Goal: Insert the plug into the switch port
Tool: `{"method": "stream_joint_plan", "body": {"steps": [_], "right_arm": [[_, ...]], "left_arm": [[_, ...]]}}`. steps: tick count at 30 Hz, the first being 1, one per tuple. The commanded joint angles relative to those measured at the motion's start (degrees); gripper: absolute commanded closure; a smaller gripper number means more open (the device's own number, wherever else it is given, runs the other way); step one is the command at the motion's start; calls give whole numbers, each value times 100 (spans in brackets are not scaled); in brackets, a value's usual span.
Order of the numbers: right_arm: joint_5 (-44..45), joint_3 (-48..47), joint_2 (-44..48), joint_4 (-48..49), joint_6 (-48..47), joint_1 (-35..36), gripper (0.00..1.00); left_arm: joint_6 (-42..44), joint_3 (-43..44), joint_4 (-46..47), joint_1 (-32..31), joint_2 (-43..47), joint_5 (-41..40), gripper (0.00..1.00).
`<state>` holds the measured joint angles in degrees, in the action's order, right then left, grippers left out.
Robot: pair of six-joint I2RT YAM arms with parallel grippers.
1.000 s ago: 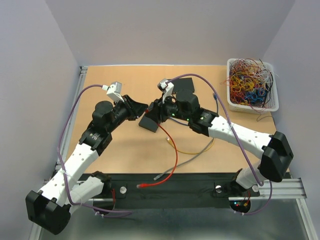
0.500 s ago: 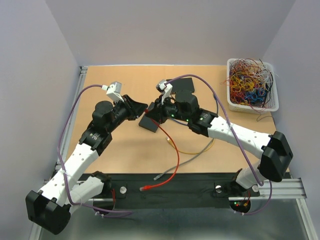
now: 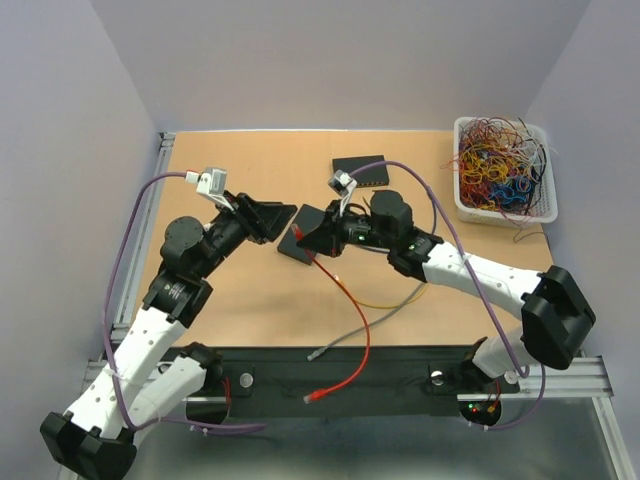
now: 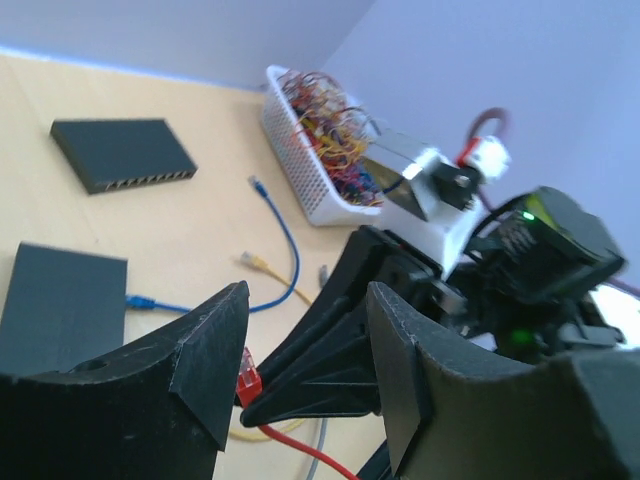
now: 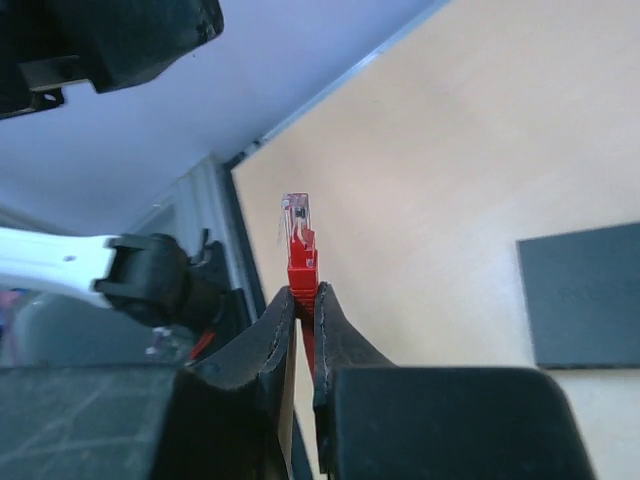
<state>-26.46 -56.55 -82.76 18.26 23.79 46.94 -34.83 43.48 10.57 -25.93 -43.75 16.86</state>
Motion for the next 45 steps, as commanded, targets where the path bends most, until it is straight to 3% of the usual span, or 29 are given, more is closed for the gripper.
{"method": "stream_joint_plan", "body": {"steps": [1, 5, 8, 12, 32, 37, 45], "right_arm": [[-1693, -84, 200, 1512, 1141, -255, 99], [-2845, -277, 67, 3032, 2409, -317, 100], [-3058, -391, 32, 3735, 3139, -317, 99], [-3225, -541, -100, 4018, 3544, -317, 100], [-2988, -655, -574, 4432, 3835, -317, 100], [-2979, -673, -645, 4484, 3835, -326, 99], [-2971, -673, -724, 4546, 3879, -326, 100]], "left_arm": [[222, -217, 875, -26, 393, 545, 40], [231, -410, 1202, -26, 674, 836, 42], [249, -446, 1342, -26, 859, 1020, 44], [205, -499, 1579, -26, 1087, 1205, 44], [29, -648, 1923, -35, 1052, 1733, 46], [37, -710, 1940, -35, 991, 1759, 63], [55, -745, 1940, -35, 964, 1768, 76]]}}
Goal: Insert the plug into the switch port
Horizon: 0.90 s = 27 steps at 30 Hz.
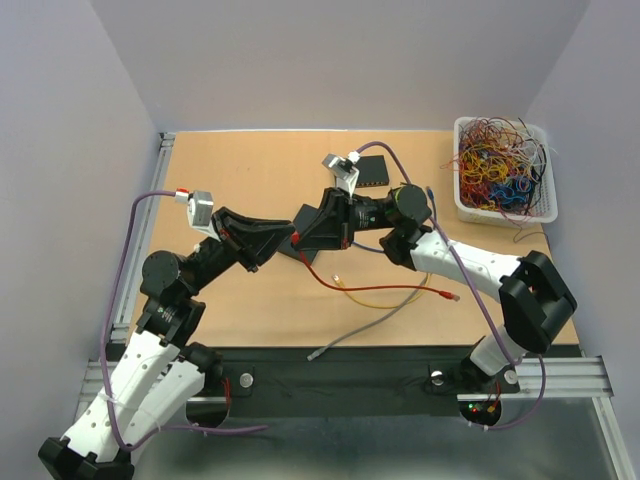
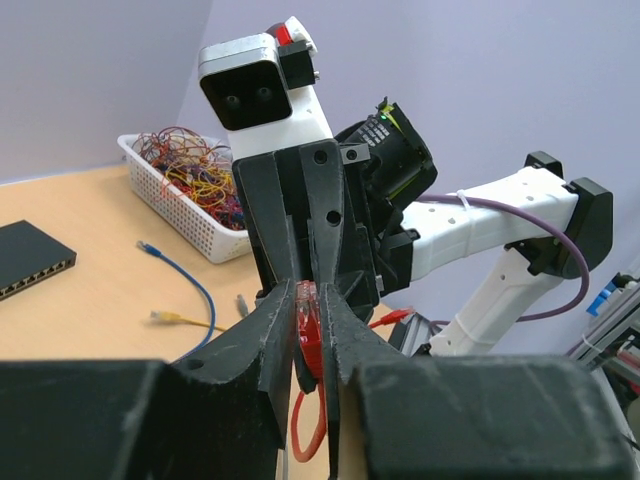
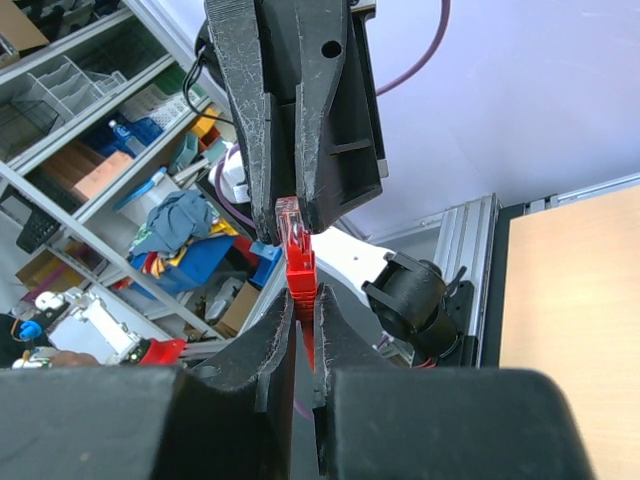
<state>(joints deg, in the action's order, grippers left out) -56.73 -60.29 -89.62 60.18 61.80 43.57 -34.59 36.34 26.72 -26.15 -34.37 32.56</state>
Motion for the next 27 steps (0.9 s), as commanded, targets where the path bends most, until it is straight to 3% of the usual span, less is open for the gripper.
{"method": "stream_joint_plan", "body": {"steps": [1, 8, 11, 13, 15, 18, 22, 24, 25, 27], "right_arm": [[65, -299, -46, 362, 78, 11, 99], [118, -308, -99, 380, 78, 20, 100], [153, -308, -90, 363, 34, 11, 75], [145, -299, -38, 319, -18, -41, 46], [197, -211, 76, 249, -36, -199, 37], [250, 16, 243, 169, -2, -558, 34], [399, 334, 401, -58, -141, -981, 34], [705, 308, 516, -864, -526, -1052, 34], [864, 238, 664, -1886, -1242, -1044, 37], [1285, -7, 744, -2605, -2071, -948, 44]], "left_arm": [[22, -30, 325, -13, 36, 207, 78], [49, -30, 325, -13, 53, 286, 100], [101, -4, 194, -13, 44, 111, 100], [163, 101, -95, -13, 1, -38, 100], [216, 241, -411, -13, -61, -267, 100], [190, 557, -1086, -13, -157, -854, 100], [-144, 1234, -2564, -13, -412, -2767, 100], [-250, 1385, -2863, -22, -544, -3000, 100], [-346, 1376, -2848, -13, -553, -3036, 100], [-539, 1297, -2769, -13, -606, -3097, 100]]}}
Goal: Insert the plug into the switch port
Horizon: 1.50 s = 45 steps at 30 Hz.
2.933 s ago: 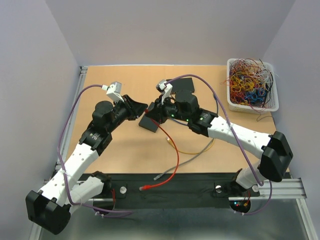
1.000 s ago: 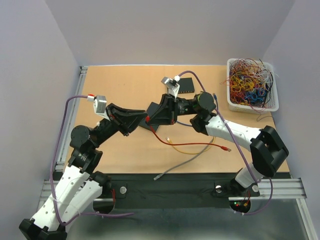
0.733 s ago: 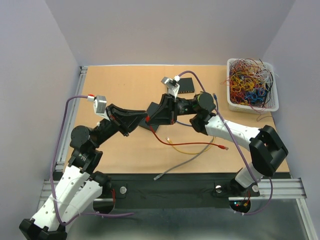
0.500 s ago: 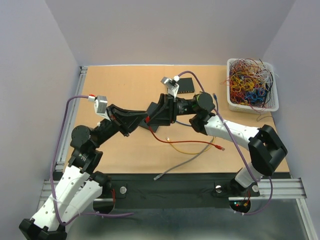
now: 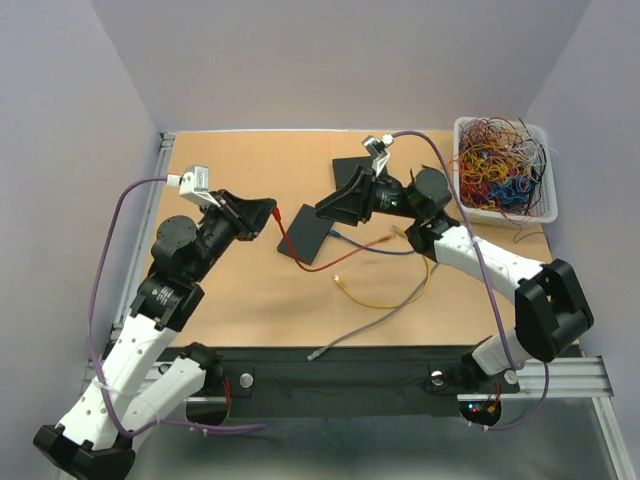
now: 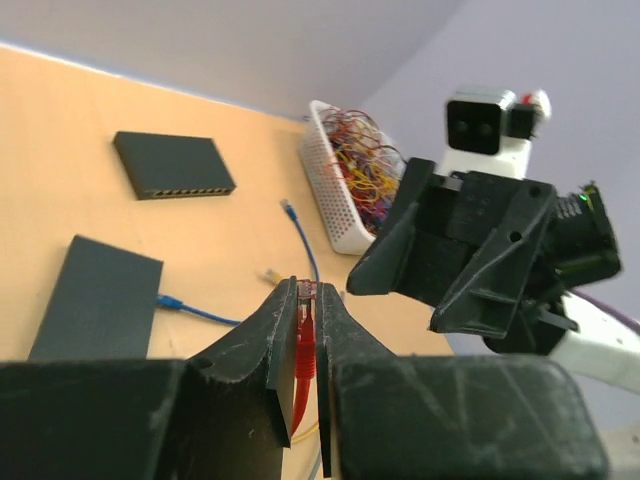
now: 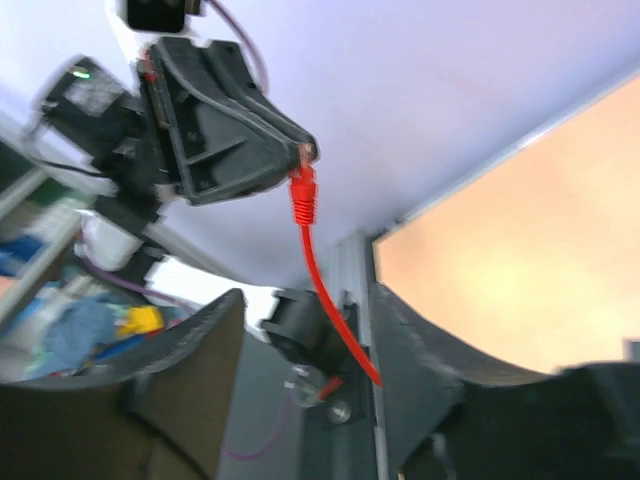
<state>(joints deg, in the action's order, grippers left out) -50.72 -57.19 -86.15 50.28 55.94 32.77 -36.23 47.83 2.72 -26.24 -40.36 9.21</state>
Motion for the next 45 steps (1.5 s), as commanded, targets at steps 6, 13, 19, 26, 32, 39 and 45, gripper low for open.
{"method": "stream_joint_plan", "body": {"steps": [6, 13, 19, 26, 32, 39, 45], "right_arm": [[1659, -951, 520, -3295, -2569, 431, 50], [2636, -1426, 275, -3788, -3220, 1116, 50], [2962, -1681, 19, -4026, -3423, 1416, 52], [3094, -1813, -121, -4070, -3459, 1513, 54], [3156, -1927, -227, -4070, -3441, 1521, 59], [3059, -2033, -323, -4070, -3406, 1583, 60], [2963, -2024, -341, -4070, -3441, 1653, 60]], "left_arm": [[-596, -37, -79, -13, -156, -640, 100], [-701, -160, 141, -39, -262, -658, 100], [-728, -222, 194, -48, -253, -719, 100], [-745, -283, 229, -48, -262, -693, 100], [-754, -327, 290, -48, -280, -675, 100], [-754, -371, 317, -48, -288, -684, 100], [-754, -406, 361, -57, -315, -702, 100]]}}
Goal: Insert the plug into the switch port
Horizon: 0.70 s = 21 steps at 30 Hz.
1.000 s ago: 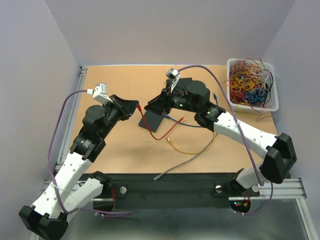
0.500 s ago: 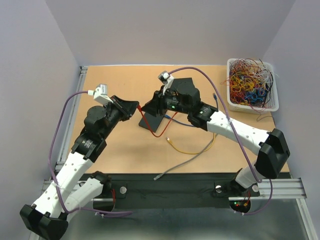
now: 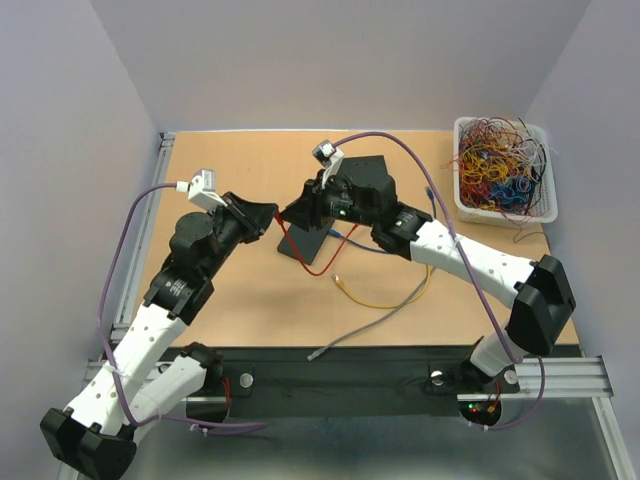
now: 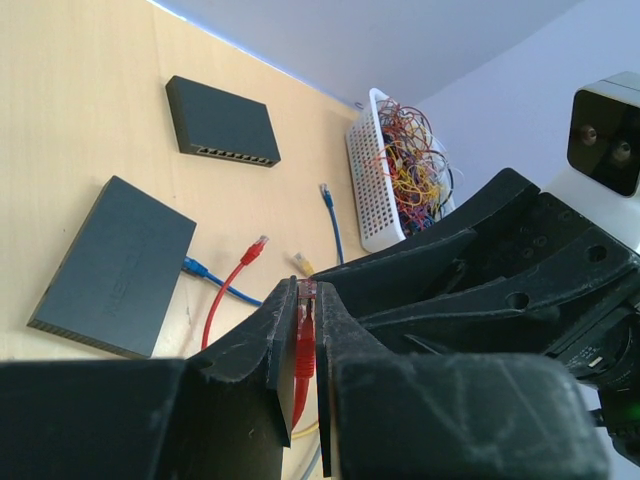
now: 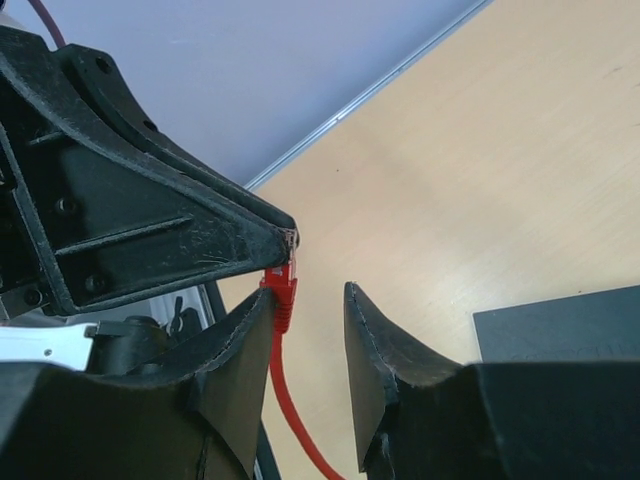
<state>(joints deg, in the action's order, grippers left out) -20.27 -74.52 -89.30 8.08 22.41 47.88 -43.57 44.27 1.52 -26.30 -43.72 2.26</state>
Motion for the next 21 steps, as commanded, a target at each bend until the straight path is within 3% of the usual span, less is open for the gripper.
{"method": "stream_joint_plan", "body": {"steps": [1, 12, 21], "right_arm": [[-100, -291, -18, 150, -88, 160, 60], [-38, -247, -88, 150, -97, 248, 66], [260, -194, -26, 159, -88, 257, 89]], "left_arm": [[-20, -50, 481, -50, 4, -6, 100], [-2, -77, 490, -50, 31, -50, 100], [-2, -112, 481, -50, 31, -59, 100]]}}
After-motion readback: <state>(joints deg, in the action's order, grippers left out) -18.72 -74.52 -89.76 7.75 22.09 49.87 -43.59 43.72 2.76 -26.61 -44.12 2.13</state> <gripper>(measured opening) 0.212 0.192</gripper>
